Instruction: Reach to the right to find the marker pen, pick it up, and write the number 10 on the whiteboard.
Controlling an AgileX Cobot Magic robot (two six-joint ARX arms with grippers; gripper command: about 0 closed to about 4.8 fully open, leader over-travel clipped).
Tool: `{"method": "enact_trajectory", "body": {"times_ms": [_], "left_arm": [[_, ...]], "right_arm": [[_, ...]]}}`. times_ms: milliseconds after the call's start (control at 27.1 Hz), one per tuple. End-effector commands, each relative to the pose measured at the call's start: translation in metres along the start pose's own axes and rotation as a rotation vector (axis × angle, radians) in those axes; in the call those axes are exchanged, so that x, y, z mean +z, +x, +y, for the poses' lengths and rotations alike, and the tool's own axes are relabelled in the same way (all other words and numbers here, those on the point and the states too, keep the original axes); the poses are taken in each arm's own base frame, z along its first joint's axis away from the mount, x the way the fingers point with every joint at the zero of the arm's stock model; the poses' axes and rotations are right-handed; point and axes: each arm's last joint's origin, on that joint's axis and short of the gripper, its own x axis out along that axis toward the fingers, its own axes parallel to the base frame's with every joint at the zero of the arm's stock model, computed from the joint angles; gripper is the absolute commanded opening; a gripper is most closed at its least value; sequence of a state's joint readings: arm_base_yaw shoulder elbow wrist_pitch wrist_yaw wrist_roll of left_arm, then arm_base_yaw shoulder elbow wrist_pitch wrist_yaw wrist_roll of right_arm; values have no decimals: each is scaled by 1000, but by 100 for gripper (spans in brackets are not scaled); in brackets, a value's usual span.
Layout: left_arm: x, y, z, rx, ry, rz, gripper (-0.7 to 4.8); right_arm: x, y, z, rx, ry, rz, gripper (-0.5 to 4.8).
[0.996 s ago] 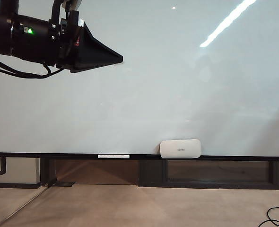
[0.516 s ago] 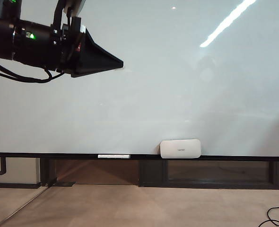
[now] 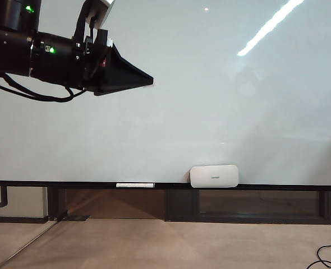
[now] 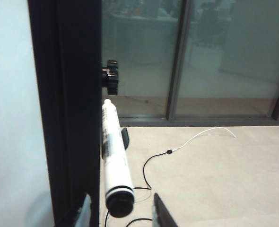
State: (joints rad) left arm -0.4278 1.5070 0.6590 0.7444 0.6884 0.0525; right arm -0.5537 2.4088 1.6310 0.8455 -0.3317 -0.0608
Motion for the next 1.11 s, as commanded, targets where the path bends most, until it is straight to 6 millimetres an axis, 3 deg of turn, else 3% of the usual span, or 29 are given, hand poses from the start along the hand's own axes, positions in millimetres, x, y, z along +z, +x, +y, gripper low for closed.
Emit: {"method": "enact_trajectory", "body": {"times_ms": [37, 184, 553, 1106], "left_arm": [[3, 0, -1, -8, 13, -14, -6], [3, 0, -1, -7, 12, -14, -6], [3, 0, 0, -5, 12, -14, -6], [2, 0, 0, 13, 6, -5, -6]], "right_arm": [[3, 5, 0, 6, -3, -23, 172], [-1, 6, 0, 6, -1, -12, 212], [-10, 13, -1, 4, -10, -32, 213], [-3, 28, -3, 9, -9, -56, 212]]}}
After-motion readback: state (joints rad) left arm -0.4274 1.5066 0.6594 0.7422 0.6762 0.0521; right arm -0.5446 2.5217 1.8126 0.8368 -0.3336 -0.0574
